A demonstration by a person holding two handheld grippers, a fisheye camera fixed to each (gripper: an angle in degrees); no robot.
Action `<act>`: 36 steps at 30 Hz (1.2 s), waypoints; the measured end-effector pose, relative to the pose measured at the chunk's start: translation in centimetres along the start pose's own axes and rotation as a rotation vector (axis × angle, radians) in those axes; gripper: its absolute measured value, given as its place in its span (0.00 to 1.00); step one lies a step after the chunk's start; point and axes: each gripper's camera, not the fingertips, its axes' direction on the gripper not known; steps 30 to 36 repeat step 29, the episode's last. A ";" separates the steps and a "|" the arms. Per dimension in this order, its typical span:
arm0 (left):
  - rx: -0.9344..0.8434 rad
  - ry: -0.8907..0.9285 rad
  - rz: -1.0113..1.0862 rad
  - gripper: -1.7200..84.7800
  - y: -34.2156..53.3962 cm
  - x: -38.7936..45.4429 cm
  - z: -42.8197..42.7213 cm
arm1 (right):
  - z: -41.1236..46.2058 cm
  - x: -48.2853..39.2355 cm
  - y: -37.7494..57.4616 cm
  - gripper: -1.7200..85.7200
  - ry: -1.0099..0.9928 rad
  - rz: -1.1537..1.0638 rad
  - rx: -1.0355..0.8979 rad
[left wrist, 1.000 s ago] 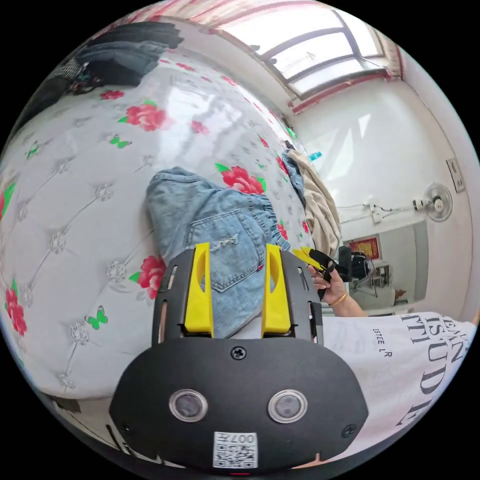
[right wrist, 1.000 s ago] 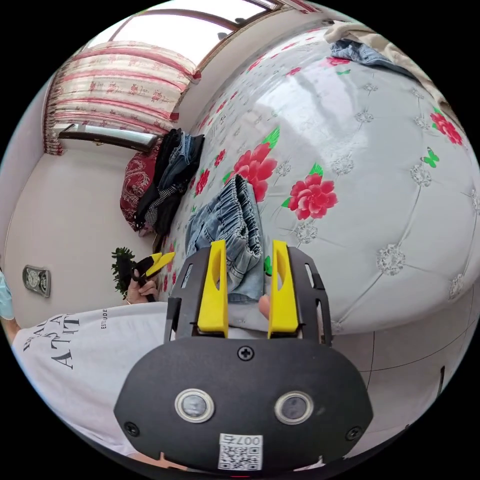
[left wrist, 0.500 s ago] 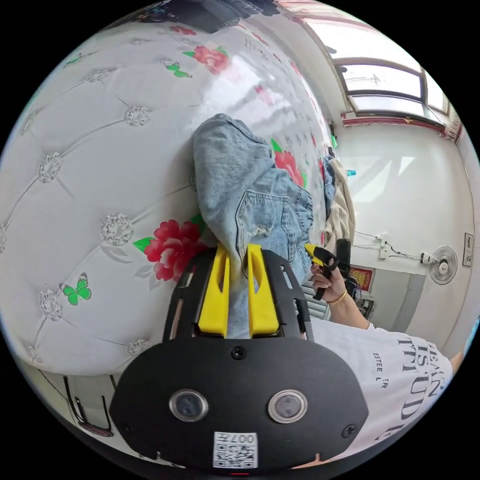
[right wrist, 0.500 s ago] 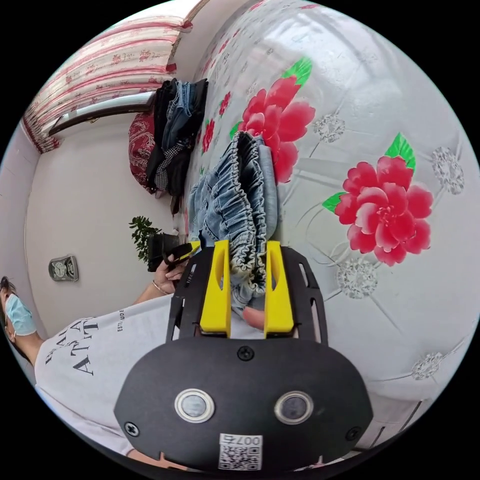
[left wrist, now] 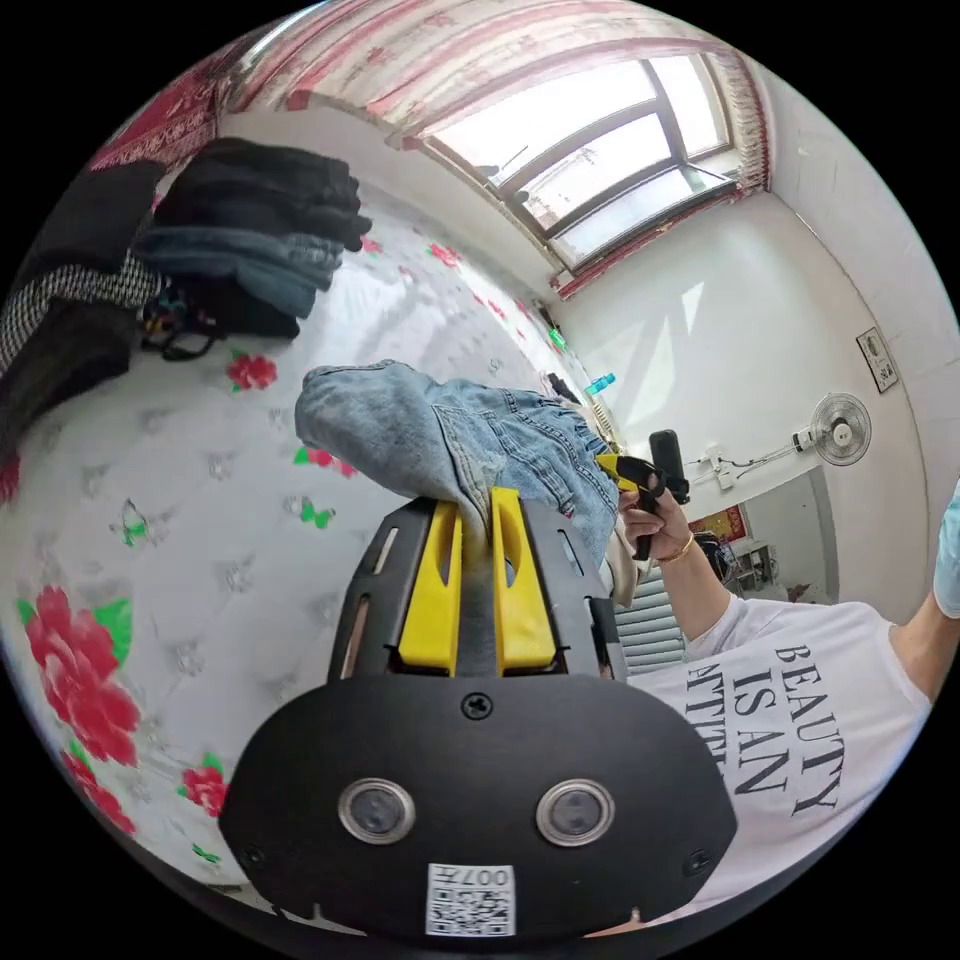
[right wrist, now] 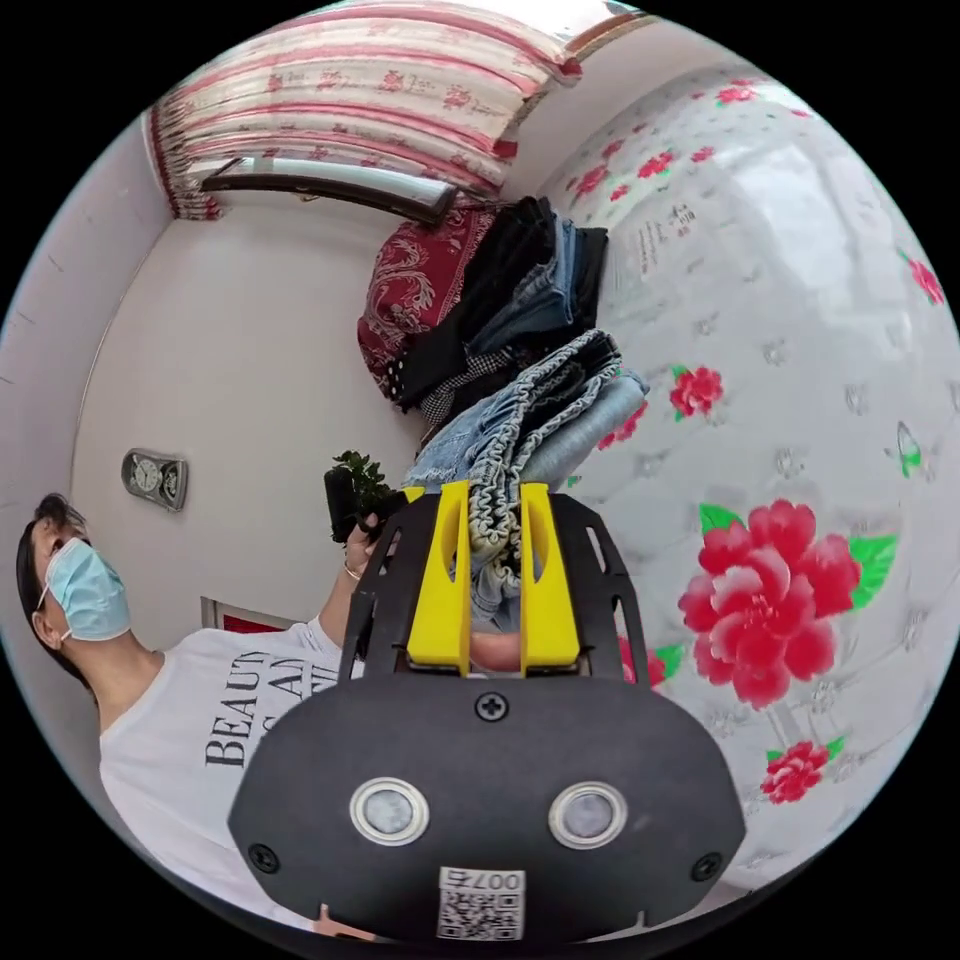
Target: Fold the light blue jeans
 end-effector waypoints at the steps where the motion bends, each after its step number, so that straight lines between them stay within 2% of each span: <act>1: 0.043 -0.013 0.040 0.08 -3.5 -1.1 -1.8 | 0.9 -2.1 -3.8 0.10 0.001 -0.053 0.014; 4: 0.130 -0.076 0.113 0.08 -12.7 -4.4 -5.8 | 4.0 -7.0 -13.8 0.10 0.020 -0.173 0.055; 8: 0.192 -0.181 0.097 0.08 -25.1 -10.9 -8.4 | 9.0 -10.8 -25.3 0.10 0.030 -0.227 0.114; 10: 0.179 -0.295 0.073 0.12 -28.5 -14.9 -7.5 | 13.1 -10.7 -32.2 0.11 0.062 -0.210 0.129; 12: 0.126 -0.367 0.011 0.18 -28.9 -19.3 -5.3 | 16.1 -9.0 -34.8 0.11 0.132 -0.152 0.166; 15: 0.113 -0.461 0.042 0.18 -23.2 -22.2 -0.9 | 21.6 -5.5 -33.7 0.11 0.234 -0.149 0.077; 18: 0.090 -0.543 0.112 0.17 -13.1 -21.6 4.1 | 26.1 -2.1 -26.3 0.10 0.378 -0.222 -0.053; 22: -0.128 -0.564 0.112 0.15 1.8 -18.3 12.1 | 28.2 2.2 -11.1 0.10 0.549 -0.200 -0.247; 26: -0.319 -0.583 0.084 0.12 13.6 -11.8 17.8 | 25.6 1.3 0.3 0.10 0.680 -0.123 -0.299; 29: -0.458 -0.518 0.058 0.11 18.5 -7.4 21.8 | 20.8 0.9 5.5 0.10 0.790 0.083 -0.250; 36: -0.458 -0.518 0.058 0.11 18.5 -7.4 21.8 | 20.8 0.9 5.5 0.10 0.790 0.083 -0.250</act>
